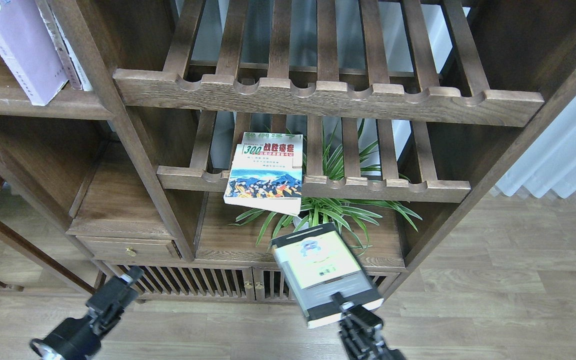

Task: Organize books on shelf
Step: 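Grip the green-cover book with the left gripper beside the right gripper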

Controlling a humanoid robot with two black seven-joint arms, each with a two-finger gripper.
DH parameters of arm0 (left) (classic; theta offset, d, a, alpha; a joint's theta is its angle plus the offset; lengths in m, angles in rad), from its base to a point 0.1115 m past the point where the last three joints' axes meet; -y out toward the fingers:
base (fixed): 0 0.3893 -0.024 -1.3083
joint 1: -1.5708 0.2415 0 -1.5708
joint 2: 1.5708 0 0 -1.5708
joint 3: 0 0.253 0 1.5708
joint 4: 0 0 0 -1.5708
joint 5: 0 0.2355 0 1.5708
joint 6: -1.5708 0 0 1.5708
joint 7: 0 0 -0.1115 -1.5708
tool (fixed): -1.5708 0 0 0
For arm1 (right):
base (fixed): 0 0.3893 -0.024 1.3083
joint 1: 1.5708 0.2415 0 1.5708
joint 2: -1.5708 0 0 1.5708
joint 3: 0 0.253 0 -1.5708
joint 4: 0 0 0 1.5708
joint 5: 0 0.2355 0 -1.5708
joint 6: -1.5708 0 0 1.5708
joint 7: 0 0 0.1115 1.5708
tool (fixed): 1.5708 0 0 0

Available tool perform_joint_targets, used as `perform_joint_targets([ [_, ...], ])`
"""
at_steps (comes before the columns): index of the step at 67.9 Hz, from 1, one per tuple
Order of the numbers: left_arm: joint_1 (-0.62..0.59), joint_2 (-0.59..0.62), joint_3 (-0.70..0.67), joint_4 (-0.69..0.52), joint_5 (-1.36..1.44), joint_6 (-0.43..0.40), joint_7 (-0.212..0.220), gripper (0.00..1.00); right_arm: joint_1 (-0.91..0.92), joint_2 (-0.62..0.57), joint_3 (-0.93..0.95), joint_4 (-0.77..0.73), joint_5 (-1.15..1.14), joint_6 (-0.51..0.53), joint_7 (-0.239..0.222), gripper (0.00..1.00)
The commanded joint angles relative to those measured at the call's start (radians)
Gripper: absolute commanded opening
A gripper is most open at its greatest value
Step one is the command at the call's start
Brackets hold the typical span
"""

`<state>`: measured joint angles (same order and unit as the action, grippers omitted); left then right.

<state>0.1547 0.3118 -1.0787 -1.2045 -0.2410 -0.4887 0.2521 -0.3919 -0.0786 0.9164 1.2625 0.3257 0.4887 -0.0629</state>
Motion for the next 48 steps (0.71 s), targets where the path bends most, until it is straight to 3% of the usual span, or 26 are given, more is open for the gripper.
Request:
perform_joint_targets([
  [1, -0.004, -0.025, 0.049, 0.000, -0.026, 0.000, -0.013, 0.91, 0.014, 0.039, -0.016, -0.026, -0.011, 0.000, -0.020, 0.06],
  [13, -0.030, -0.076, 0.121, 0.008, -0.034, 0.000, -0.025, 0.91, 0.030, 0.079, -0.108, -0.029, -0.019, 0.000, -0.069, 0.06],
  [30, -0.050, -0.123, 0.180, 0.025, -0.034, 0.000, -0.025, 0.89, 0.031, 0.079, -0.111, -0.029, -0.063, 0.000, -0.080, 0.07],
  [48, -0.066, -0.169, 0.206, 0.028, -0.035, 0.000, -0.028, 0.73, 0.027, 0.079, -0.128, -0.029, -0.082, 0.000, -0.081, 0.08],
])
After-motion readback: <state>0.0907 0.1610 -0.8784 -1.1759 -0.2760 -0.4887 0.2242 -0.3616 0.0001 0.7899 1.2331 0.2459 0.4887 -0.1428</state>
